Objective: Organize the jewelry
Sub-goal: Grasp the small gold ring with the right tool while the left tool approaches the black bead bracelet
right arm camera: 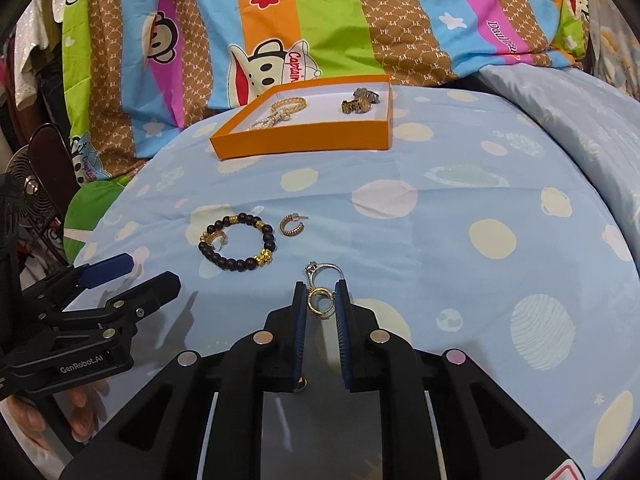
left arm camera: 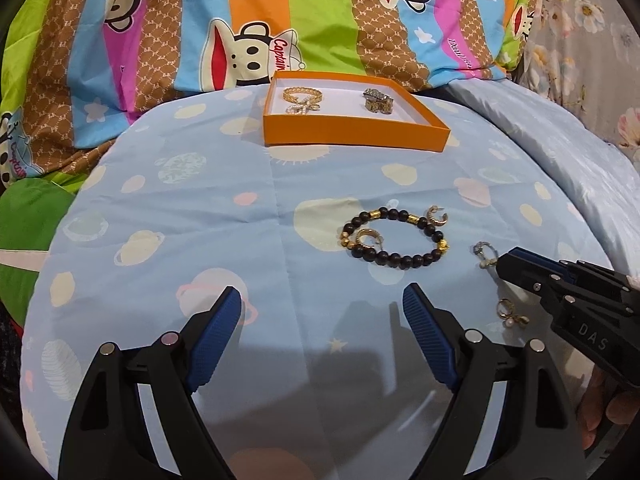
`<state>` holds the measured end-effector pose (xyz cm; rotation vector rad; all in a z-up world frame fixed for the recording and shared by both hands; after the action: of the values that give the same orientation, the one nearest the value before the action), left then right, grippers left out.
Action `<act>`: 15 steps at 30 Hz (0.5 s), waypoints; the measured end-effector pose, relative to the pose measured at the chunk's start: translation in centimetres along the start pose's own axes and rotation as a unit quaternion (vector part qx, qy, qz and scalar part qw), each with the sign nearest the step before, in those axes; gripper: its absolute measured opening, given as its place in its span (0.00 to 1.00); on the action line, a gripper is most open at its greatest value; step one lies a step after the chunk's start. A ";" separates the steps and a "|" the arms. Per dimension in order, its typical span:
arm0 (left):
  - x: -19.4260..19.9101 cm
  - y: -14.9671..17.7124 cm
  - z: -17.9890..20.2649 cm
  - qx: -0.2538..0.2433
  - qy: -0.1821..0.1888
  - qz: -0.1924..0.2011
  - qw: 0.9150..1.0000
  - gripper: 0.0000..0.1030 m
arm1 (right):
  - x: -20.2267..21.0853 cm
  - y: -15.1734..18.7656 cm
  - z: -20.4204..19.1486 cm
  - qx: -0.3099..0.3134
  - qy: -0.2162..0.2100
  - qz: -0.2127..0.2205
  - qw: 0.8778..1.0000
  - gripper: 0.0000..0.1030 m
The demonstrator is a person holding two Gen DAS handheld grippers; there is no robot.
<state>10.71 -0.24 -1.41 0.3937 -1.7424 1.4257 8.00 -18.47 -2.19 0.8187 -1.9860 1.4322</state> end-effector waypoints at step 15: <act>-1.2 -3.5 5.4 -0.078 0.043 0.016 0.996 0.66 | 1.6 -0.8 2.7 -0.040 0.008 0.028 0.999 0.13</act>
<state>11.69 -6.59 -0.03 0.2188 -1.7816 1.2995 7.34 -21.49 -1.27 0.7191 -2.0555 1.3764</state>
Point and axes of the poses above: each gripper's, at about its wrist camera, not at the fingertips, and x roughly against the way its jaws point, z to its right, y to its underside, the point moved 1 cm from there along -x, roughly the way its jaws point, and after that the axes turned 8 degrees about -x, right-handed, at the moved point
